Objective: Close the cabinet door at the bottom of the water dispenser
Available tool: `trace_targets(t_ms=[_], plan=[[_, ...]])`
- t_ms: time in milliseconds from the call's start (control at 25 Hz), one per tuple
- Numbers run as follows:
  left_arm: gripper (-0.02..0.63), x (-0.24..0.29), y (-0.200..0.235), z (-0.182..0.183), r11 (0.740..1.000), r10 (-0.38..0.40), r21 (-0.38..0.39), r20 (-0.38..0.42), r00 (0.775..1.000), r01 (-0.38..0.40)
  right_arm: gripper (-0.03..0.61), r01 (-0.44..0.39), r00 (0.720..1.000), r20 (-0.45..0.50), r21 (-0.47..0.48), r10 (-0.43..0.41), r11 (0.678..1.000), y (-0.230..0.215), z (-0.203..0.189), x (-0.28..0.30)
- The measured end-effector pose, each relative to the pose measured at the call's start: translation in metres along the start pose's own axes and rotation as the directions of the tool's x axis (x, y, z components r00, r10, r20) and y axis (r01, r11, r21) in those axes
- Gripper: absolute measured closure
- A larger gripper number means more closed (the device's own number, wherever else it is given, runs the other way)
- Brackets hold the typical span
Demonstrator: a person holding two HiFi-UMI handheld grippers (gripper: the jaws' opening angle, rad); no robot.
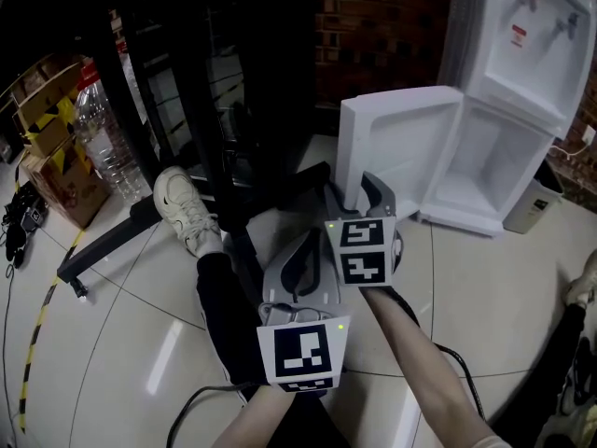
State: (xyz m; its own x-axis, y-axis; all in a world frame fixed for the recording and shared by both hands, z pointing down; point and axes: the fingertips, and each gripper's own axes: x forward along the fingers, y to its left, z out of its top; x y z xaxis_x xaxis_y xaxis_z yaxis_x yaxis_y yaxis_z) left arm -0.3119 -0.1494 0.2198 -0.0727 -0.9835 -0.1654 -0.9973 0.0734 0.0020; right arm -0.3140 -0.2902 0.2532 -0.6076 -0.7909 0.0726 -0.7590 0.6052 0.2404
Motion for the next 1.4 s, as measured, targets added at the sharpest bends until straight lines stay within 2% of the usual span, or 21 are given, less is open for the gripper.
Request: trace_targets(t_ms=[160, 440, 640, 760, 920, 1000, 1080, 1240, 1400], plan=[[0.598, 0.001, 0.003, -0.007, 1.000, 0.012, 0.013, -0.019, 1.000, -0.012, 0.351, -0.021, 1.000, 0.003, -0.020, 0.021, 1.000, 0.000, -0.001, -0.015], [0.598, 0.001, 0.013, -0.021, 0.999, 0.053, 0.005, -0.083, 0.995, -0.053, 0.366, -0.035, 0.999, 0.012, 0.022, 0.035, 0.999, -0.009, -0.007, -0.050], [0.598, 0.004, 0.010, -0.017, 0.996, 0.062, -0.062, -0.095, 0.994, -0.068, 0.363, -0.062, 0.998, -0.009, 0.029, 0.062, 0.998, -0.018, -0.013, -0.073], [0.598, 0.007, -0.012, -0.012, 0.997, 0.044, -0.063, -0.100, 0.994, -0.051, 0.360, -0.060, 0.998, -0.018, 0.044, 0.061, 0.997, -0.024, -0.018, -0.087], [0.598, 0.010, -0.047, -0.011, 0.986, 0.023, -0.164, -0.061, 0.998, -0.033, 0.356, -0.063, 0.997, -0.042, 0.063, 0.066, 0.996, -0.037, -0.024, -0.108], [0.600, 0.011, -0.051, -0.017, 0.972, 0.035, -0.228, -0.063, 0.997, -0.049, 0.356, -0.069, 0.996, -0.044, 0.071, 0.072, 0.995, -0.043, -0.026, -0.120], [0.600, 0.013, -0.053, -0.024, 0.967, 0.039, -0.250, -0.071, 0.997, -0.056, 0.354, -0.062, 0.997, -0.038, 0.078, 0.065, 0.995, -0.050, -0.029, -0.131], [0.598, 0.018, -0.072, -0.034, 0.979, -0.012, -0.205, -0.065, 0.998, -0.002, 0.357, -0.008, 1.000, -0.006, 0.069, 0.009, 0.998, -0.069, -0.034, -0.154], [0.598, 0.025, -0.095, -0.043, 0.974, -0.090, -0.215, -0.071, 0.993, 0.073, 0.365, 0.033, 0.999, 0.009, 0.073, -0.034, 0.997, -0.087, -0.039, -0.173]])
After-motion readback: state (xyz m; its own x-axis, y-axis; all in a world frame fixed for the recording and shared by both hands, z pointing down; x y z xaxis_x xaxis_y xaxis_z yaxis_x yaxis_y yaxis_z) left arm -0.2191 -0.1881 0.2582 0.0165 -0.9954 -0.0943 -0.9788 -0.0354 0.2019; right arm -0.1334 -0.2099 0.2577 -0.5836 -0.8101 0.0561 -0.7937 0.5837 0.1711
